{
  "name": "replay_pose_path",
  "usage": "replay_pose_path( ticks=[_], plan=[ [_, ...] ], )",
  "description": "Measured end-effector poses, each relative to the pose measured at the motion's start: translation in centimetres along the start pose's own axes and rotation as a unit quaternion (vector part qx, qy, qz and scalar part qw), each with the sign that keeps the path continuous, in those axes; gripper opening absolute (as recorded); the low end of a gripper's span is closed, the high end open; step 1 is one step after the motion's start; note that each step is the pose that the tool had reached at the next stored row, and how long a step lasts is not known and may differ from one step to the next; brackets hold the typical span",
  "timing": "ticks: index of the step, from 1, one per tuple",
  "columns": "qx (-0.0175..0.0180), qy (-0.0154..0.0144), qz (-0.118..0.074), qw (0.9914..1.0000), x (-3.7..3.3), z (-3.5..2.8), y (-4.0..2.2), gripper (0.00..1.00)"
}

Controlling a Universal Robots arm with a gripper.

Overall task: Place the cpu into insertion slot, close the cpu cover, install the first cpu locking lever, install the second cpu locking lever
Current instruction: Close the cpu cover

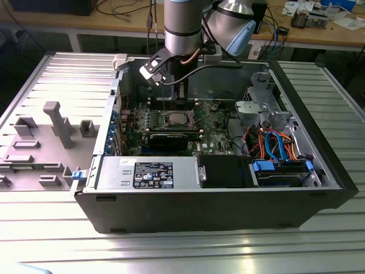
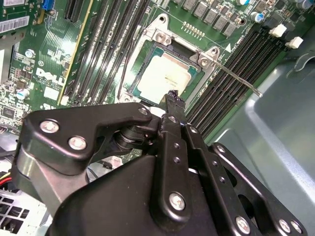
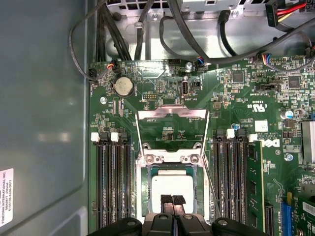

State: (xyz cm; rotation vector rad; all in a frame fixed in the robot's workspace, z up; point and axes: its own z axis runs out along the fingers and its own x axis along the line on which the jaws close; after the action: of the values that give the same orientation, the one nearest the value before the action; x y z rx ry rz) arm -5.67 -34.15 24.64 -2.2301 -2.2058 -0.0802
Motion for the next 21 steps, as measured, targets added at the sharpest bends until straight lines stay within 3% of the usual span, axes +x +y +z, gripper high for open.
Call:
replay_pose_path(
  ticks=[1, 2, 3, 10, 17, 21],
  plan=[
    [0.0027, 0.0001, 0.0, 1.0, 0.0, 0.01, 0.01, 0.11],
    [0.0093, -0.0001, 0.0, 0.99996, 0.0, 0.0, 0.03, 0.11],
    [0.0101, -0.0002, 0.0, 0.99995, 0.0, 0.0, 0.02, 0.11],
    [0.0106, 0.0001, -0.005, 0.99993, 0.01, -0.08, 0.03, 0.11],
    [0.0107, 0.0001, -0.007, 0.99992, 0.03, -0.81, 0.05, 0.11],
    [0.0107, 0.0001, -0.007, 0.99992, 0.04, -0.84, 0.06, 0.11]
  ],
)
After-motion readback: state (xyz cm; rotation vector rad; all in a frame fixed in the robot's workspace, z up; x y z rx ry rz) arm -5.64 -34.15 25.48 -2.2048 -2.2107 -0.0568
